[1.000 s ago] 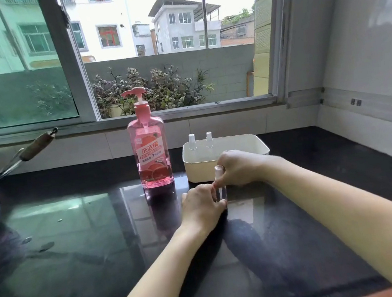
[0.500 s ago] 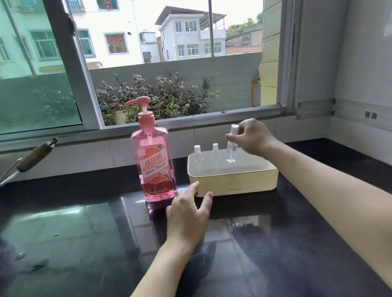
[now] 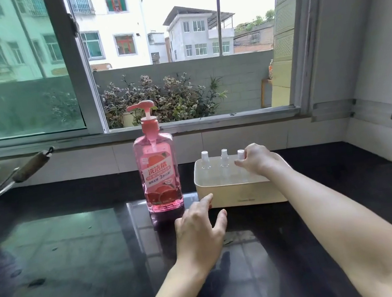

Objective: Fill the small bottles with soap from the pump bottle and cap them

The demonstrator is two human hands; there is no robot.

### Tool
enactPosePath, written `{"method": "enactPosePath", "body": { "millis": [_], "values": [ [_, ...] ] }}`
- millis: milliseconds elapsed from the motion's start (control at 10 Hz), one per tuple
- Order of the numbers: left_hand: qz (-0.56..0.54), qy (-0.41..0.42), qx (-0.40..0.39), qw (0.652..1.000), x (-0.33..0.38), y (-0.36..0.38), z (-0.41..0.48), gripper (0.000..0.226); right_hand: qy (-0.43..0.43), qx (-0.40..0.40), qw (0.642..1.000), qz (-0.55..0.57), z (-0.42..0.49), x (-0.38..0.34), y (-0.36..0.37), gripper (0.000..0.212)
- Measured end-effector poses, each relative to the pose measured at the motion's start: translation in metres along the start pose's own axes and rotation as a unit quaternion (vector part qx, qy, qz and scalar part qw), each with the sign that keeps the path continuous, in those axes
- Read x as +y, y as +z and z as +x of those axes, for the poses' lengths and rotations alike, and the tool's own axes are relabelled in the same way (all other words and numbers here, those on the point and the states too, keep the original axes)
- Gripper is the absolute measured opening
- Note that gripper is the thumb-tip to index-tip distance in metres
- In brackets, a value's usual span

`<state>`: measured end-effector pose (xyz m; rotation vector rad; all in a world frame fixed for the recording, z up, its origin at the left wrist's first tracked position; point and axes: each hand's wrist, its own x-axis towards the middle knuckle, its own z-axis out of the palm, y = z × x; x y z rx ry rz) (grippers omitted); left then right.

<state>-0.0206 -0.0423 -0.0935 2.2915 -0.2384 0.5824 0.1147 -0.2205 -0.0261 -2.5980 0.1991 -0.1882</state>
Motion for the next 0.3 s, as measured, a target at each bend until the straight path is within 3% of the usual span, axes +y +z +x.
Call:
{"method": "enactPosePath", "body": {
  "millis": [300],
  "values": [
    [0.015, -0.015, 0.004, 1.0, -0.0029, -0.0034, 0.0012, 0.048, -0.003, 0.037, 0.999, -0.011, -0.0065, 0.0017, -0.0037, 0.039]
  ]
}}
